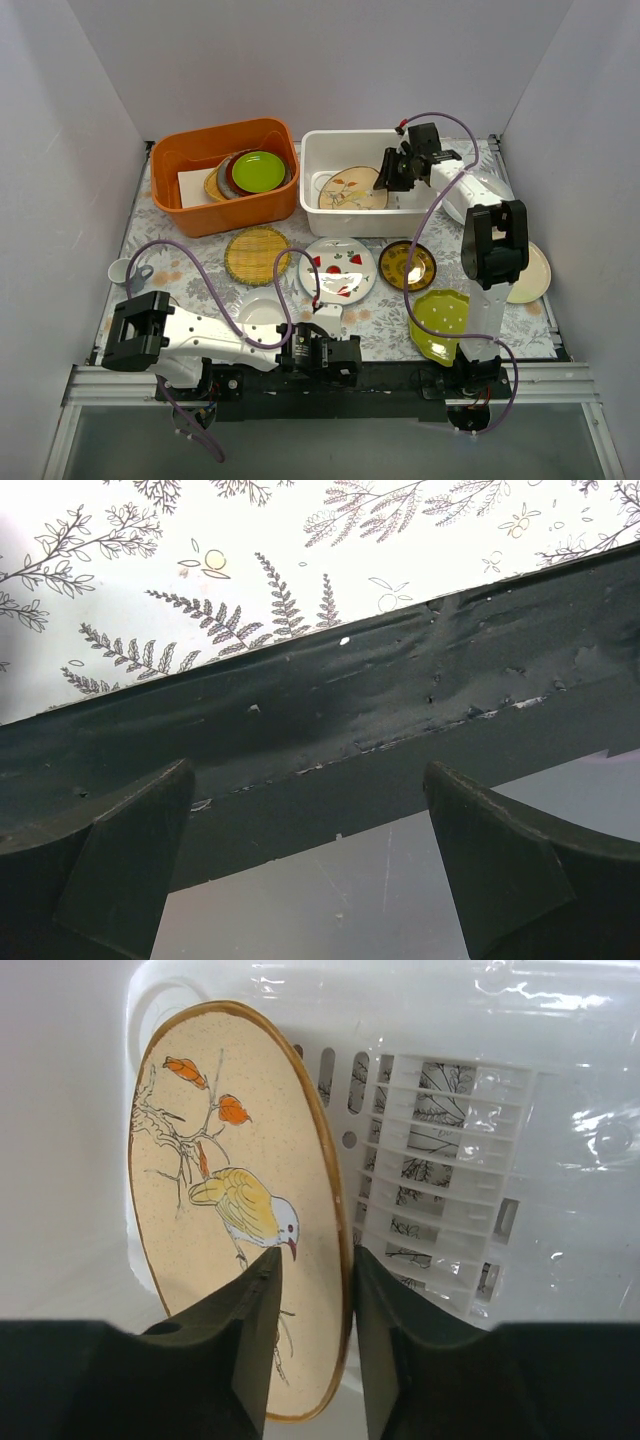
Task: Place the plates into the plastic bin on the countertop
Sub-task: Place the plate in the plastic bin, then pick up the plate at the center of the board.
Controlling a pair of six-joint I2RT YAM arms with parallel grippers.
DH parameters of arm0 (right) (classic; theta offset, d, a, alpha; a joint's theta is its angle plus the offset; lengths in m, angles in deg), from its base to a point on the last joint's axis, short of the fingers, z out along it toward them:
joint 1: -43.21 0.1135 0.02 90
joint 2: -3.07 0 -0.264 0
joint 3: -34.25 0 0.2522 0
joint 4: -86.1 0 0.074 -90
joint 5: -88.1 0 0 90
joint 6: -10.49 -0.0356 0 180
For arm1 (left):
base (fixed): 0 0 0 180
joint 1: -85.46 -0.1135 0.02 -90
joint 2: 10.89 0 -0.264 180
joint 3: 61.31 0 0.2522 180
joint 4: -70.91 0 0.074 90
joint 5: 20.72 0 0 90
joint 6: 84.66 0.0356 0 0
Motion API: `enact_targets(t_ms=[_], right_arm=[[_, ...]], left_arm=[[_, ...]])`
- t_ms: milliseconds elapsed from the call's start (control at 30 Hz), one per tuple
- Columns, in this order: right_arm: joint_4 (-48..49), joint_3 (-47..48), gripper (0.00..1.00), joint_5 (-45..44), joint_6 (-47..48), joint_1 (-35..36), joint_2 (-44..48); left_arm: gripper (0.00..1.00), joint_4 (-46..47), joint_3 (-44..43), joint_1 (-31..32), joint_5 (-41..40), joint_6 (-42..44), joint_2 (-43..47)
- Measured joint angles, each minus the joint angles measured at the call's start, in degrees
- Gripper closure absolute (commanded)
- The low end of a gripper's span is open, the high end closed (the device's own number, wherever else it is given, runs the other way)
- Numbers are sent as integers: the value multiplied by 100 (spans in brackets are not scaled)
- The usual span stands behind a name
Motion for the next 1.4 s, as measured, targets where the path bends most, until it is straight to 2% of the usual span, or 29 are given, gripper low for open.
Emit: enact_targets(t_ms=[133, 167, 600, 867, 1100, 1400], right_arm=[[15, 76, 32, -11, 44, 11, 13], [22, 74, 30, -24, 42, 11, 22], [81, 109, 26, -122, 70, 11, 925], [72, 140, 10, -136, 101, 11, 1738], [240, -459, 9, 83, 85, -7, 2914], [221, -1307, 10, 210, 70, -9, 3838]], left_arm=[[2, 2, 2, 0, -4, 0, 26], [2, 2, 2, 0, -7, 0, 35], [2, -20, 2, 9, -63, 0, 149], [2, -76, 2, 13, -153, 0, 295], [2, -109, 4, 37, -302, 0, 551], [2, -282, 4, 37, -553, 0, 761]])
